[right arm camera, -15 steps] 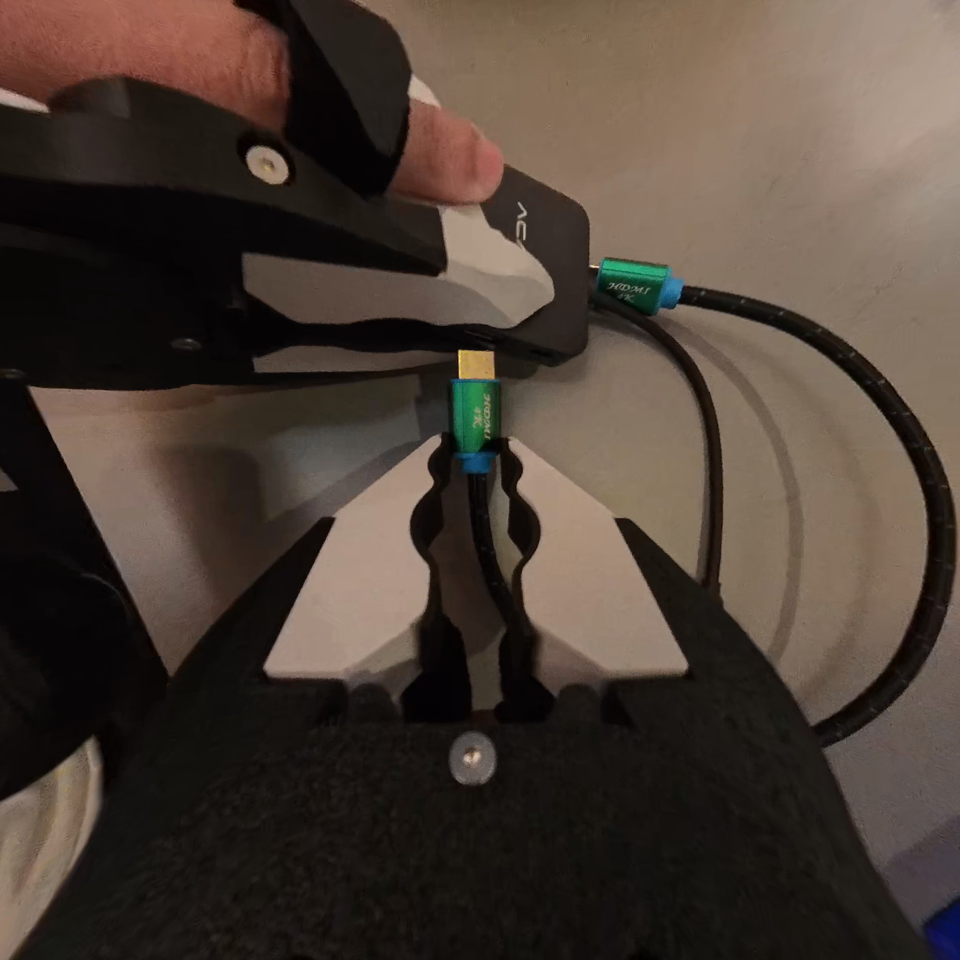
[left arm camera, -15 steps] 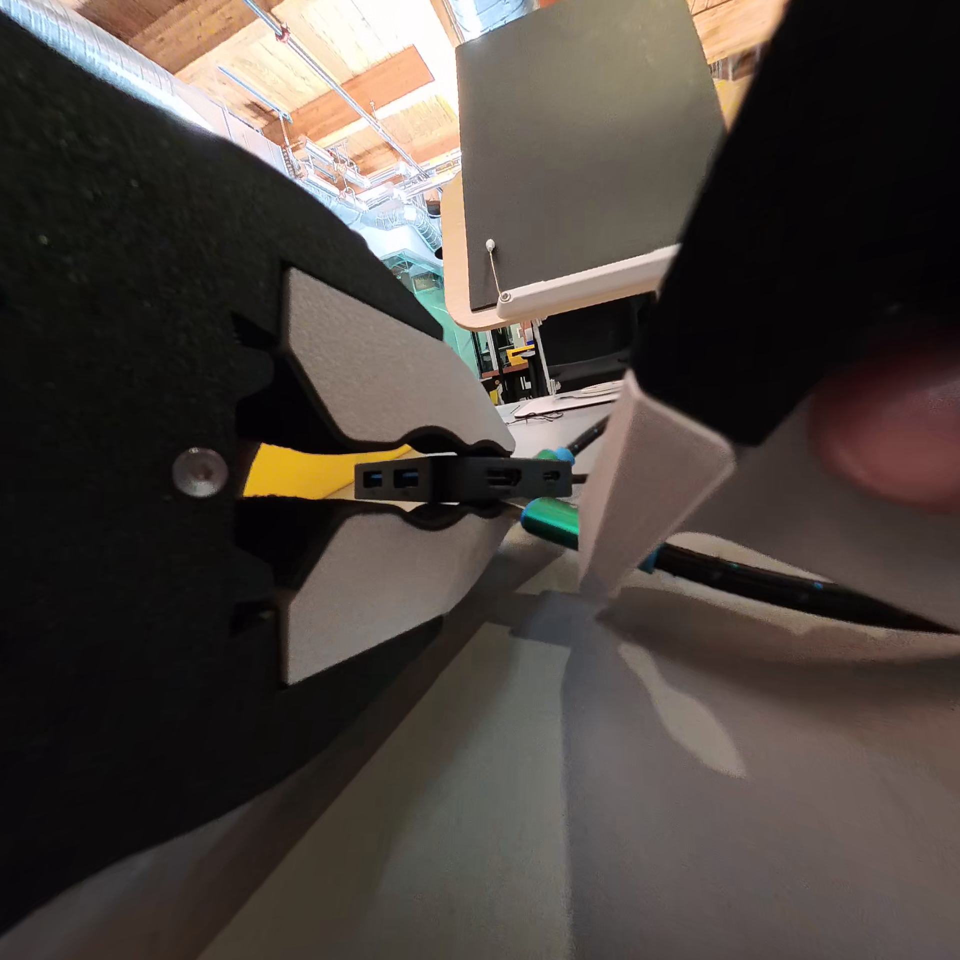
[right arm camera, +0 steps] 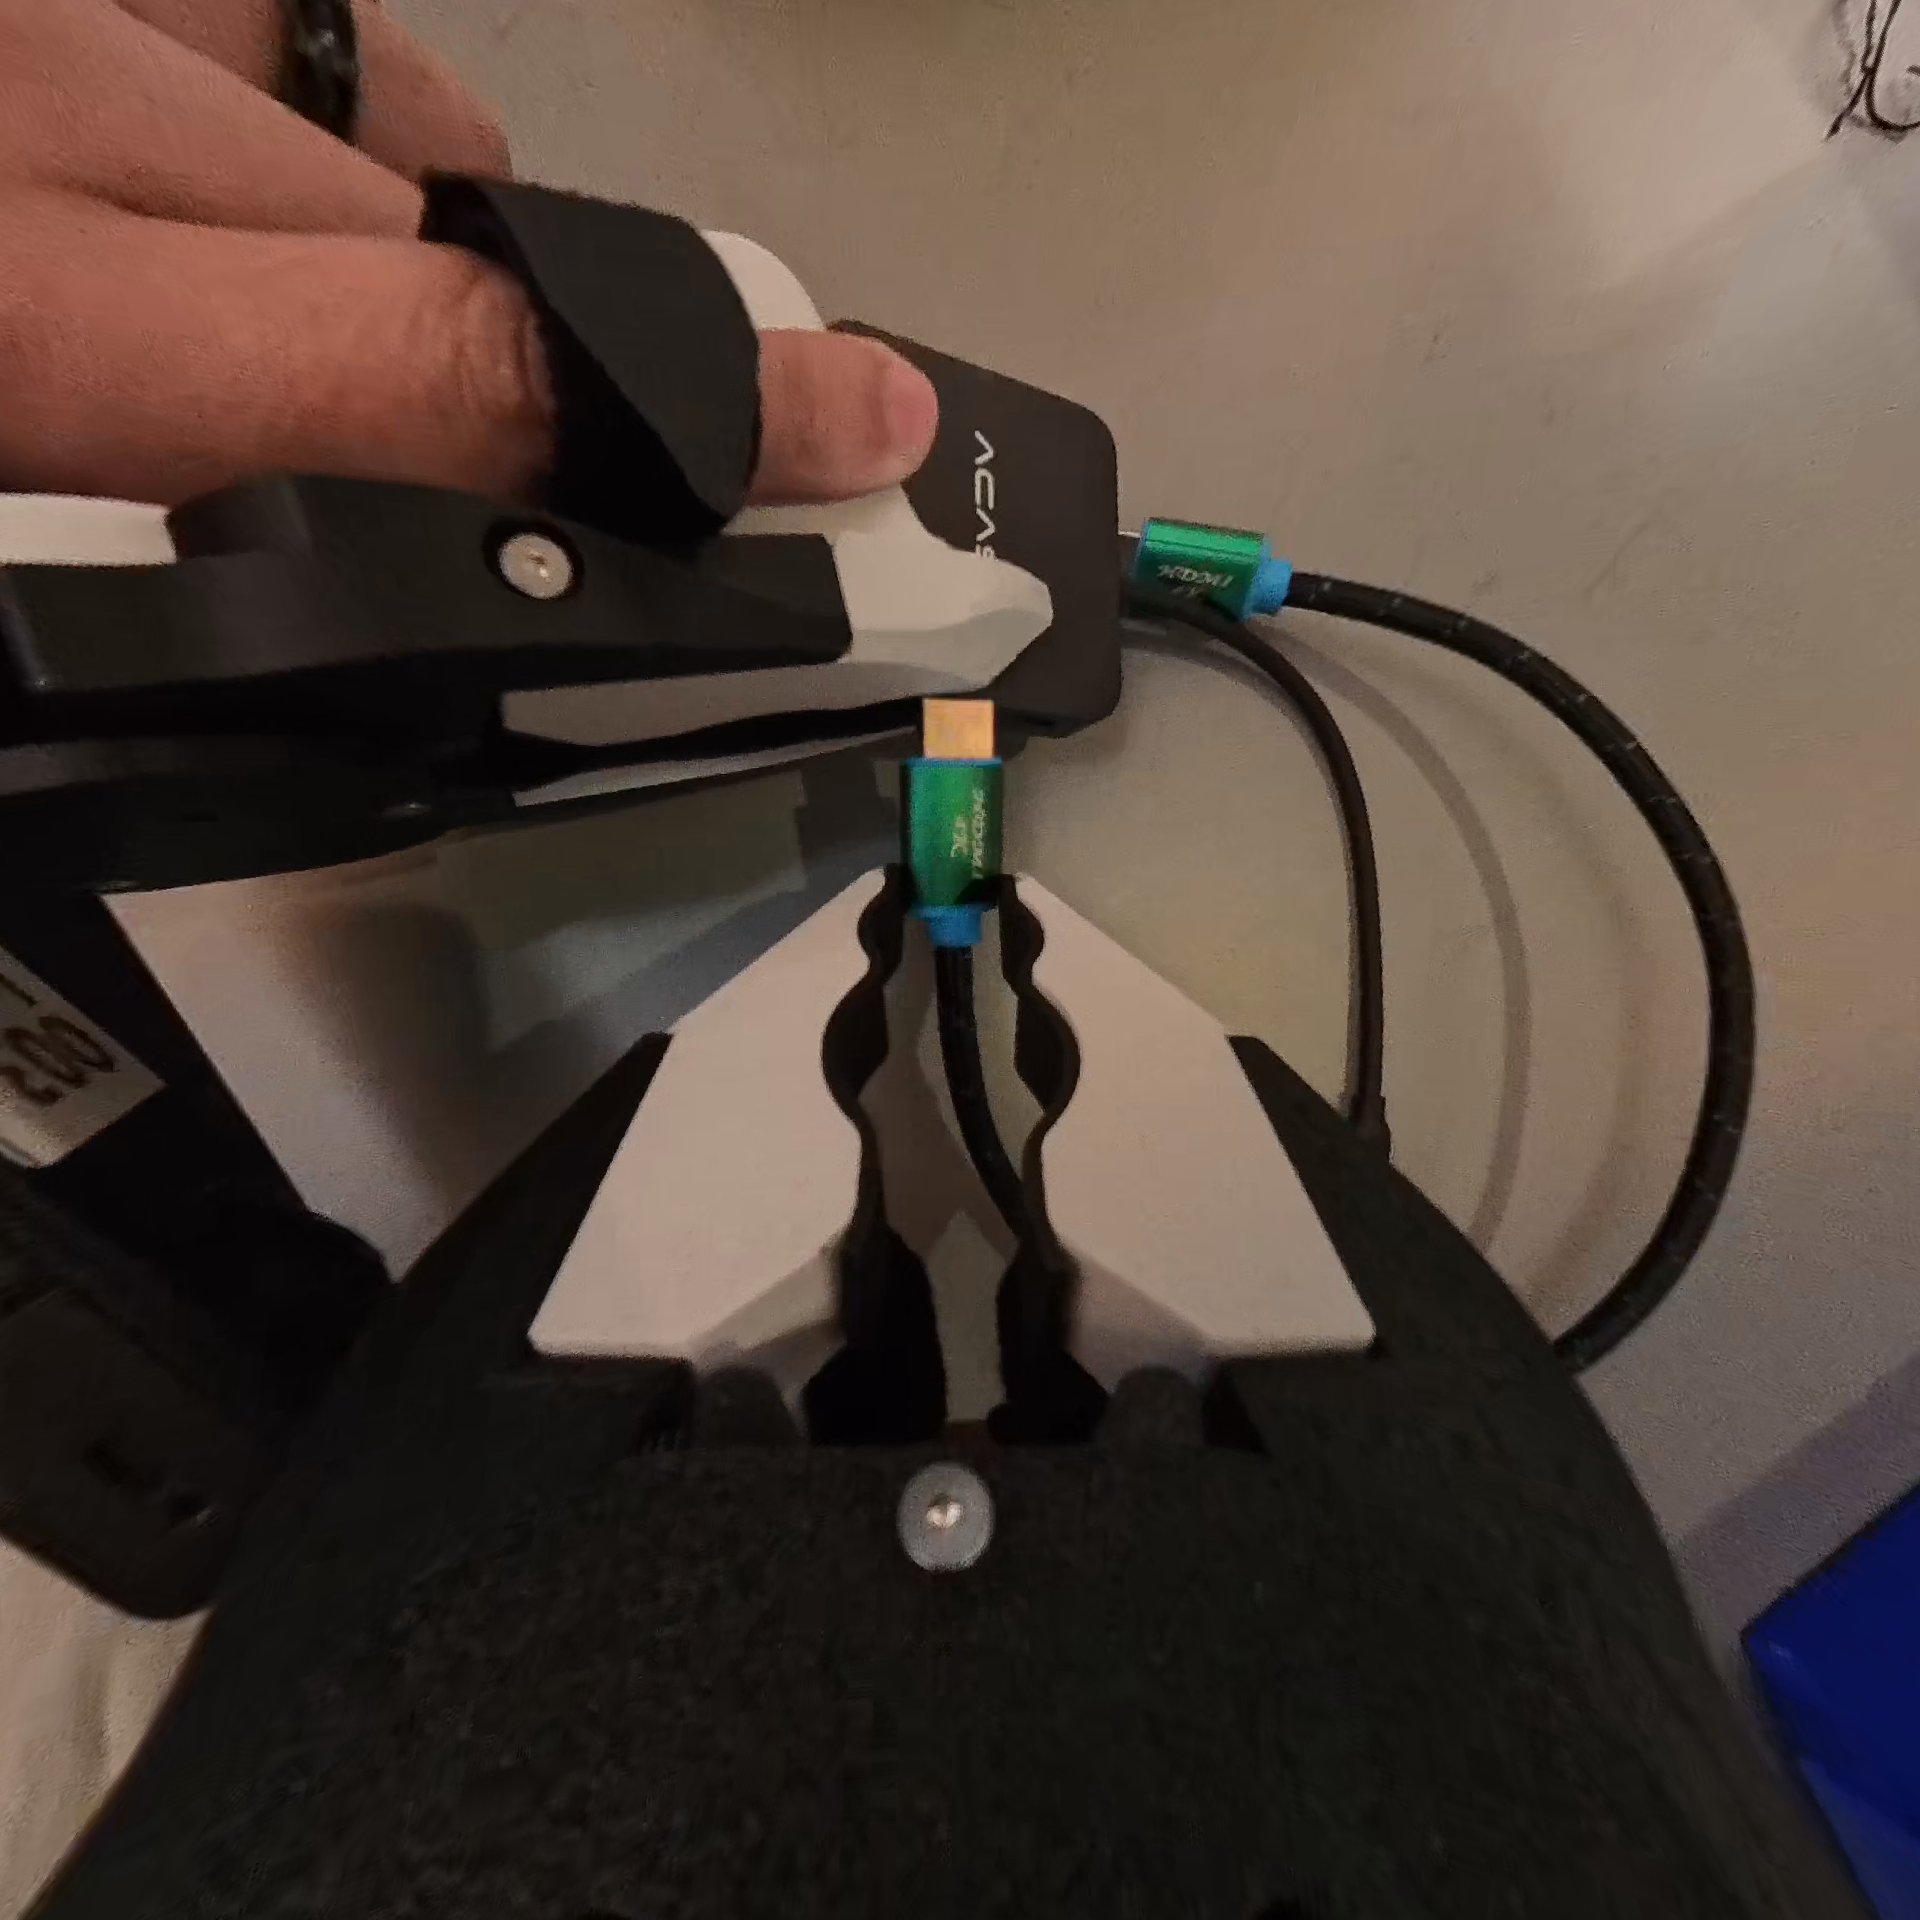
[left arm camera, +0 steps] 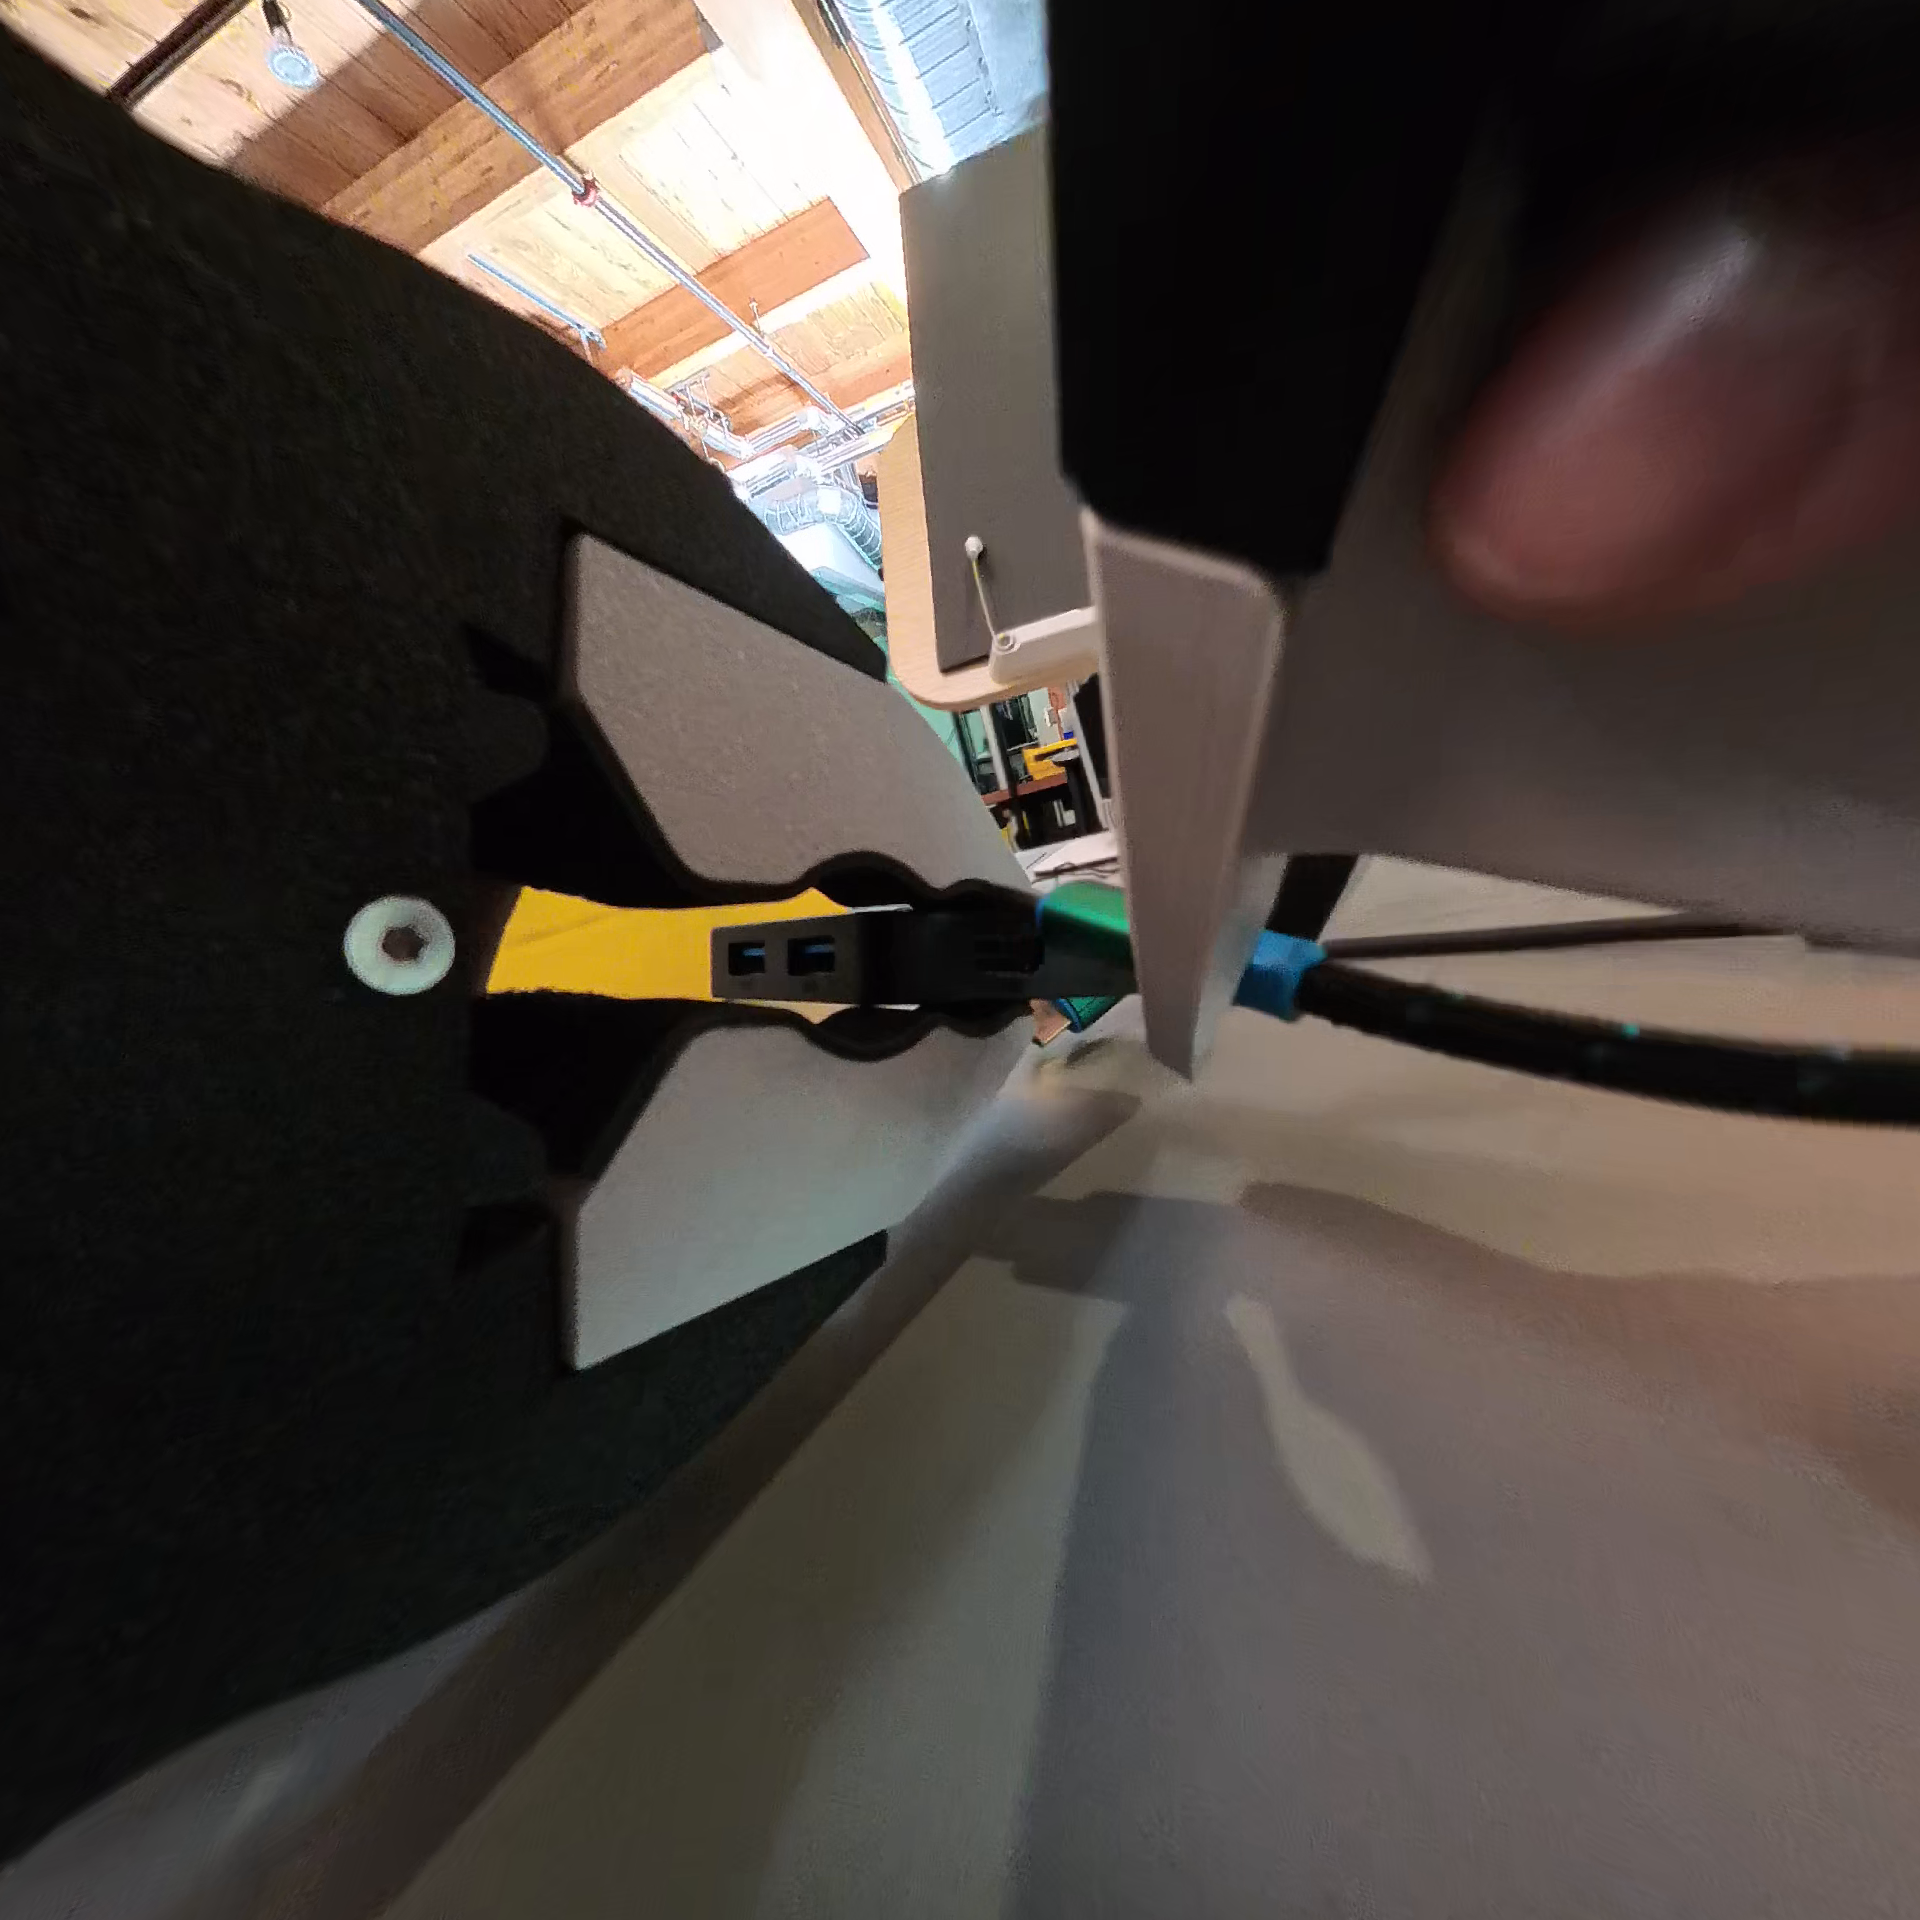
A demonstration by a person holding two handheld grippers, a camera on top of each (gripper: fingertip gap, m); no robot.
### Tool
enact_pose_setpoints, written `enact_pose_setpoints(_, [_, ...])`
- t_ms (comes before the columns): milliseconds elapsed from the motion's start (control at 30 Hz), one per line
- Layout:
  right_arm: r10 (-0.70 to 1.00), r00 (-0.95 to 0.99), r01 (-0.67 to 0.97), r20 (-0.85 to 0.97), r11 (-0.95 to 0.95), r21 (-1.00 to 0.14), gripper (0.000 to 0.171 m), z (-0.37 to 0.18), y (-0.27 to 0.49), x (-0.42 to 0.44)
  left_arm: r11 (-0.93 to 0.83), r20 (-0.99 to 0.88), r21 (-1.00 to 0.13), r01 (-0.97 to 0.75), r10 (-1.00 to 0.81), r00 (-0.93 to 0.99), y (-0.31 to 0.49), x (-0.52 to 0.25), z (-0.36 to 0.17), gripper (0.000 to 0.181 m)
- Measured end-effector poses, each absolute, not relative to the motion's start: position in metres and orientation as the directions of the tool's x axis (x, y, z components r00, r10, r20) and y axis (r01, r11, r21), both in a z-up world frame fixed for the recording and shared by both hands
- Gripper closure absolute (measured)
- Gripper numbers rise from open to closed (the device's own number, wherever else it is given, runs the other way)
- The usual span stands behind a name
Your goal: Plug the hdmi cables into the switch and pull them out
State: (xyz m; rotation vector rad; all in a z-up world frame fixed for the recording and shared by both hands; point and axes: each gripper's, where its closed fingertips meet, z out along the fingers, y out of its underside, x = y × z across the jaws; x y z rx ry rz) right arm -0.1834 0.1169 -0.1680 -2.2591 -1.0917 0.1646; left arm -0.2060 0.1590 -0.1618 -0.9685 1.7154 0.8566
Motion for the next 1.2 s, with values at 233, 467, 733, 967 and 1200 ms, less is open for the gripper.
enact_pose_setpoints(233, [0.753, 0.639, 0.692, 0.158, -0.472, -0.546, 0.154, -0.171, 0.113, -0.181, 0.429, -0.946, 0.108, -0.897, -0.233, -0.226, 0.160, -0.203, -0.163, 0.168])
enact_pose_setpoints(467, [0.763, 0.630, 0.703, 0.148, -0.479, -0.526, 0.154, -0.174, 0.110, -0.180, 0.440, -0.947, 0.120, -0.890, -0.219, -0.236, 0.157, -0.198, -0.163, 0.168])
enact_pose_setpoints(733, [0.756, 0.633, 0.716, 0.166, -0.491, -0.496, 0.154, -0.176, 0.111, -0.177, 0.436, -0.942, 0.204, -0.876, -0.157, -0.297, 0.157, -0.196, -0.161, 0.168])
enact_pose_setpoints(967, [0.738, 0.638, 0.737, 0.218, -0.503, -0.452, 0.155, -0.171, 0.111, -0.174, 0.413, -0.939, 0.235, -0.880, -0.139, -0.316, 0.157, -0.194, -0.161, 0.168])
enact_pose_setpoints(1200, [0.691, 0.714, 0.661, 0.113, -0.611, -0.435, 0.155, -0.177, 0.107, -0.169, 0.434, -0.946, 0.188, -0.881, -0.161, -0.282, 0.153, -0.189, -0.162, 0.168])
